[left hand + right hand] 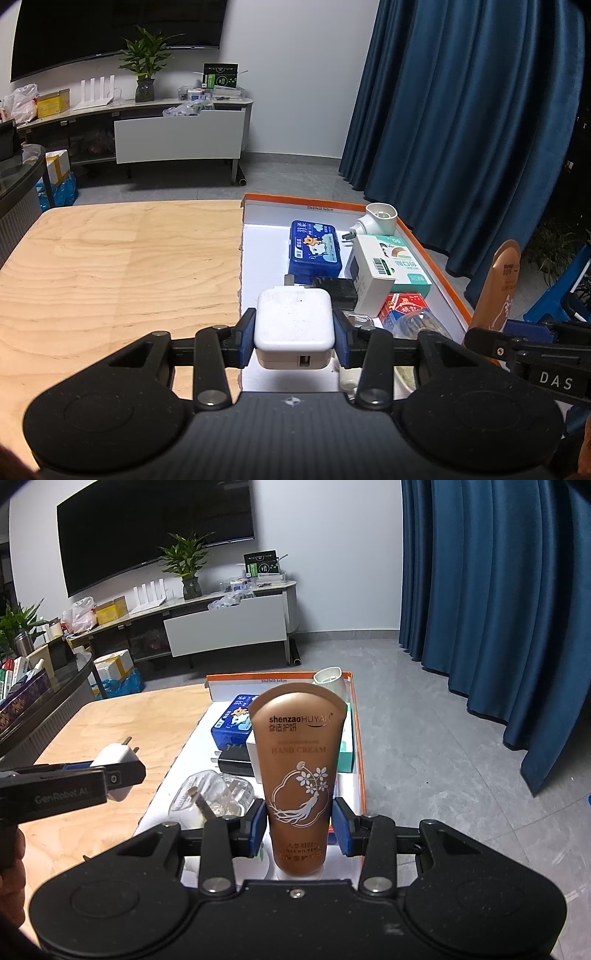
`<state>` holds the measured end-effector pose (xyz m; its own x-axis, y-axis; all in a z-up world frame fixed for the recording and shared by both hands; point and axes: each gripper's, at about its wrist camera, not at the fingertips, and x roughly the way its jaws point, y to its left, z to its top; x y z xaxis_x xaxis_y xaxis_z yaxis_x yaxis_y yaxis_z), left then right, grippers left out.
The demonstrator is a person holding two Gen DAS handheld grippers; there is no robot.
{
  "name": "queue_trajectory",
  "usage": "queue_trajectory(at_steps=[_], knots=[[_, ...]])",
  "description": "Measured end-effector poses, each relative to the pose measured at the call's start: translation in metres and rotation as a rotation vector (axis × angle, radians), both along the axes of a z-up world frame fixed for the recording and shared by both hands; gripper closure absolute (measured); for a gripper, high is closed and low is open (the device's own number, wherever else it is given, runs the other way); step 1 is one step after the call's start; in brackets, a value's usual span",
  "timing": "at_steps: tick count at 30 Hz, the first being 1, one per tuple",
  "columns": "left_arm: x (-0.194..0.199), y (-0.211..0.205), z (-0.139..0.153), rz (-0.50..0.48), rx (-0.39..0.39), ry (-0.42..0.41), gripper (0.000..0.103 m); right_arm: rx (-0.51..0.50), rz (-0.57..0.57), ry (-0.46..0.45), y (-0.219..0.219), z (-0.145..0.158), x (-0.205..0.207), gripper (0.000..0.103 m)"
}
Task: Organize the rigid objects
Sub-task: 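Carry the white adapter with the left gripper while the right carries the hand cream over the lid, then lower the hand cream with the right gripper while the left lowers the adapter into the lid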
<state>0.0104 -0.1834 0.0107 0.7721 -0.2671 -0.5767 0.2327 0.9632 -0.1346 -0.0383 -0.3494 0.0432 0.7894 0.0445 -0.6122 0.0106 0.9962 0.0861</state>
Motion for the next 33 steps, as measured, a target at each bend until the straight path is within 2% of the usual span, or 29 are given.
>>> queue_trajectory(at_steps=[5, 6, 8, 12, 17, 24, 25, 27, 33], knots=[[0.003, 0.003, -0.001, 0.010, -0.001, 0.003, 0.061, 0.011, 0.012, 0.023, 0.001, -0.006, 0.011, 0.052], [0.004, 0.004, -0.002, 0.011, -0.001, 0.005, 0.061, 0.008, 0.014, 0.023, 0.001, -0.007, 0.013, 0.044], [0.005, 0.003, -0.003, 0.013, 0.001, 0.008, 0.061, 0.007, 0.018, 0.009, 0.002, -0.007, 0.014, 0.033], [0.007, 0.000, -0.005, 0.007, 0.008, 0.015, 0.061, -0.019, -0.014, -0.042, 0.003, -0.003, 0.009, 0.033], [0.008, -0.004, -0.010, -0.018, 0.017, 0.034, 0.061, 0.038, -0.037, -0.085, -0.010, 0.000, -0.001, 0.030], [0.017, -0.011, -0.027, -0.045, 0.050, 0.100, 0.059, 0.055, -0.048, -0.114, -0.012, 0.007, -0.009, 0.024], [0.017, -0.010, -0.029, -0.046, 0.054, 0.102, 0.058, 0.058, -0.049, -0.117, -0.012, 0.008, -0.010, 0.024], [0.015, -0.009, -0.028, -0.043, 0.055, 0.102, 0.044, 0.060, -0.054, -0.123, -0.012, 0.009, -0.013, 0.022], [0.004, -0.011, -0.011, -0.026, 0.065, 0.065, 0.027, 0.062, -0.056, -0.131, -0.008, 0.014, -0.025, 0.018]])
